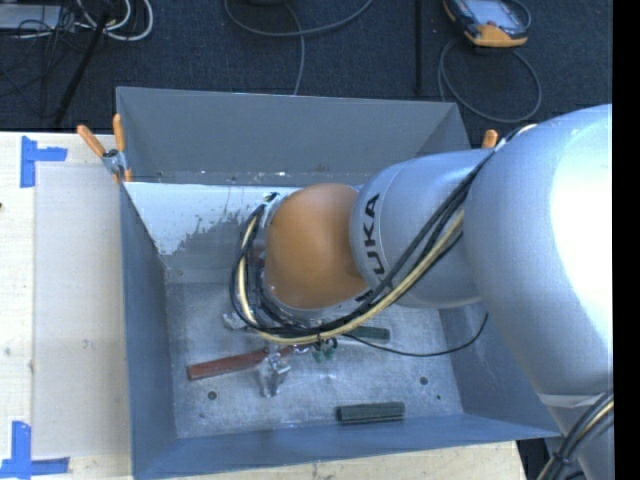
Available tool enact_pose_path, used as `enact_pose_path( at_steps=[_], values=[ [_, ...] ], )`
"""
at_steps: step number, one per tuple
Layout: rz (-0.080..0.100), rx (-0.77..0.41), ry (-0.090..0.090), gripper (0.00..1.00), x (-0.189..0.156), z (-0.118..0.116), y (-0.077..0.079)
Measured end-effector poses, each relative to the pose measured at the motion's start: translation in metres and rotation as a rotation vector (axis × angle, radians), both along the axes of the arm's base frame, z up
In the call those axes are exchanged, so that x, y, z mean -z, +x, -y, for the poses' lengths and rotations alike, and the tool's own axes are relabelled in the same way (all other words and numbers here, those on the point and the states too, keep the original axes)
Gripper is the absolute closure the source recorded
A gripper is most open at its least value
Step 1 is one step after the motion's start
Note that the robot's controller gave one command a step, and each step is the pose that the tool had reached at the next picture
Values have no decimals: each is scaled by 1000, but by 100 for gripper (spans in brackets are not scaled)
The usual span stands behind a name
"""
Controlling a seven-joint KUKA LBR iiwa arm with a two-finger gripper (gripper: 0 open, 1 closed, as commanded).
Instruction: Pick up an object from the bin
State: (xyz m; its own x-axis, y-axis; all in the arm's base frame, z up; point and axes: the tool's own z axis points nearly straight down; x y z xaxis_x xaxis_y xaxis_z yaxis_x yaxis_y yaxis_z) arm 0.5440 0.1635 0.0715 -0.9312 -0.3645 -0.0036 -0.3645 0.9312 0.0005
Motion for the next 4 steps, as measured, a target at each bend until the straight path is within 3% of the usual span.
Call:
enact_pose_path(
  at_steps=[1, 4],
  values=[
    [7, -2, 2, 100, -5, -5, 3],
    [0, -1, 0, 100, -8, -5, 2]
  ],
)
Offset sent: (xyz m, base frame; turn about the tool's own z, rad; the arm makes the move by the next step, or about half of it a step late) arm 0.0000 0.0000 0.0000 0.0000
